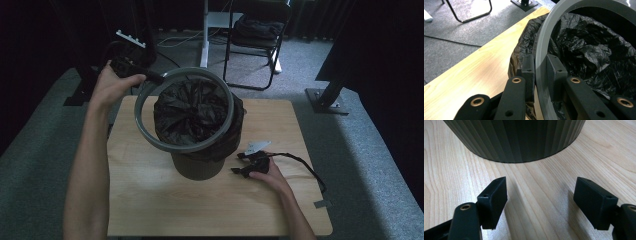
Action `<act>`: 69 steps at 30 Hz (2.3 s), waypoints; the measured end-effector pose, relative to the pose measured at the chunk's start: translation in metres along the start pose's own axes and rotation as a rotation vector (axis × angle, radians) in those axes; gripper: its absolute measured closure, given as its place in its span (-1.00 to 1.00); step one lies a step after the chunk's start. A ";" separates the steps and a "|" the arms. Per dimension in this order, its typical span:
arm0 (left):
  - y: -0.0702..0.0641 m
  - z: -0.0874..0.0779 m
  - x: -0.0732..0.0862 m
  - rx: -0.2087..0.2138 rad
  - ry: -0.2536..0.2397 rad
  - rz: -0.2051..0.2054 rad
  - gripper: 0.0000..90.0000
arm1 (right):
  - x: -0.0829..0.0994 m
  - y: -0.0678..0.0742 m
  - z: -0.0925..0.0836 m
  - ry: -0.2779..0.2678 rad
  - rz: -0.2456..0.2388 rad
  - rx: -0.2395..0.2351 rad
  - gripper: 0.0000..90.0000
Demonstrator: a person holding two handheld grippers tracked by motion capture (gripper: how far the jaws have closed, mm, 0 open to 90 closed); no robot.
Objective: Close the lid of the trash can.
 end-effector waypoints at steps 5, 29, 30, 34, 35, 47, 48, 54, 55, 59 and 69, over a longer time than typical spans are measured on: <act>0.001 0.004 -0.001 -0.012 0.001 -0.022 0.74 | 0.000 0.000 0.000 0.000 -0.001 0.001 -0.41; 0.004 0.014 -0.004 -0.046 -0.004 -0.080 0.74 | 0.000 0.000 0.000 -0.001 0.002 0.002 -0.41; 0.004 0.014 -0.004 -0.045 -0.001 -0.082 0.74 | 0.000 0.000 0.000 0.000 0.002 0.001 -0.41; 0.004 0.016 -0.004 -0.048 0.002 -0.092 0.74 | 0.000 0.000 0.000 0.000 0.002 0.002 -0.41; 0.005 0.017 -0.005 -0.050 0.002 -0.096 0.74 | 0.000 0.000 0.000 -0.001 0.002 0.002 -0.41; 0.007 0.022 -0.004 -0.064 -0.001 -0.130 0.74 | 0.000 0.000 0.000 -0.001 0.004 0.002 -0.41; 0.007 0.023 -0.004 -0.066 0.000 -0.132 0.74 | 0.000 0.000 0.000 -0.001 0.004 0.002 -0.41; 0.008 0.025 -0.003 -0.058 0.002 -0.146 0.74 | 0.000 0.000 0.000 -0.001 0.005 0.003 -0.41; 0.008 0.026 -0.003 -0.057 0.004 -0.147 0.74 | 0.000 0.000 0.000 -0.001 0.005 0.003 -0.41; 0.009 0.028 -0.002 -0.056 0.005 -0.160 0.74 | 0.000 0.000 0.000 -0.001 0.005 0.003 -0.41; 0.008 0.033 -0.002 -0.055 0.022 -0.165 0.74 | 0.000 0.000 0.000 -0.002 0.006 0.002 -0.41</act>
Point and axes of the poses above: each handheld gripper's, and its own axes: z roughly forward along the jaws, x roughly out of its underside, y roughly to its left, the point moved 6 cm from there along z, roughly forward along the jaws, and after that the axes turned 4 degrees about z, right-handed, at the moved point
